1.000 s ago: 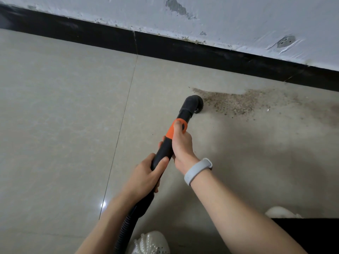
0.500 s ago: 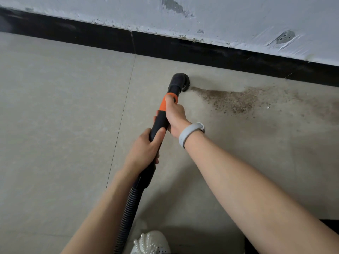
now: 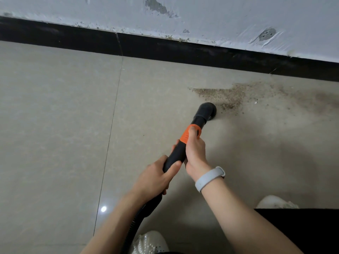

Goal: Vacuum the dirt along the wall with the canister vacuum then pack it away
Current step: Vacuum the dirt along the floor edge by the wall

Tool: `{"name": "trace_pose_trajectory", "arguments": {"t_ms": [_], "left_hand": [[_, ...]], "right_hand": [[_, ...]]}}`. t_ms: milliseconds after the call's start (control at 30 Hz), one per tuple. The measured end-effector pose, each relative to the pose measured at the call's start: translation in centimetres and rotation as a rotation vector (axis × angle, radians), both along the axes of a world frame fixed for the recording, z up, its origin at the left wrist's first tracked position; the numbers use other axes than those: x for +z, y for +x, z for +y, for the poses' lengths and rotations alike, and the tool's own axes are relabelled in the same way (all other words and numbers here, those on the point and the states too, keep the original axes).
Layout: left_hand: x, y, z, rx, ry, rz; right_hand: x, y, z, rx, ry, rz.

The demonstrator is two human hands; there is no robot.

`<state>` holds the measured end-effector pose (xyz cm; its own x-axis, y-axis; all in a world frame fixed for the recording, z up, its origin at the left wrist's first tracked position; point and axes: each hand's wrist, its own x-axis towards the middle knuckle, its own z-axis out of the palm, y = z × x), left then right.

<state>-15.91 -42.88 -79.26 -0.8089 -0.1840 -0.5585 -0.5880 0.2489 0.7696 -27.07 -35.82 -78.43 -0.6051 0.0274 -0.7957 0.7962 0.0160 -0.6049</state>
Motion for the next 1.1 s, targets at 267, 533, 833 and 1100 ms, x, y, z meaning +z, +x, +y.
{"name": "trace_pose_trajectory", "arguments": {"t_ms": [267,533,833,1100], "left_hand": [[0.5,1.0,-0.8,-0.014,-0.04,-0.022],[0.3,3.9,-2.3,0.142,-0.091,-0.03],[0.6,6.9,-2.5,0.159,0.026,-0.094],[-0.4,13.9,-3.4,0.426,0.389,-0.201]], "right_hand": [[-0.2,1.2,-0.3,-0.008,-0.074,-0.005],[-0.3,1.3,-3.2,0.179,-0.105,-0.091],[-1.8,0.3,-5.5,0.469,0.136,0.005],[-3.1,12.0,-7.3,0.677,-0.101,-0.05]]}}
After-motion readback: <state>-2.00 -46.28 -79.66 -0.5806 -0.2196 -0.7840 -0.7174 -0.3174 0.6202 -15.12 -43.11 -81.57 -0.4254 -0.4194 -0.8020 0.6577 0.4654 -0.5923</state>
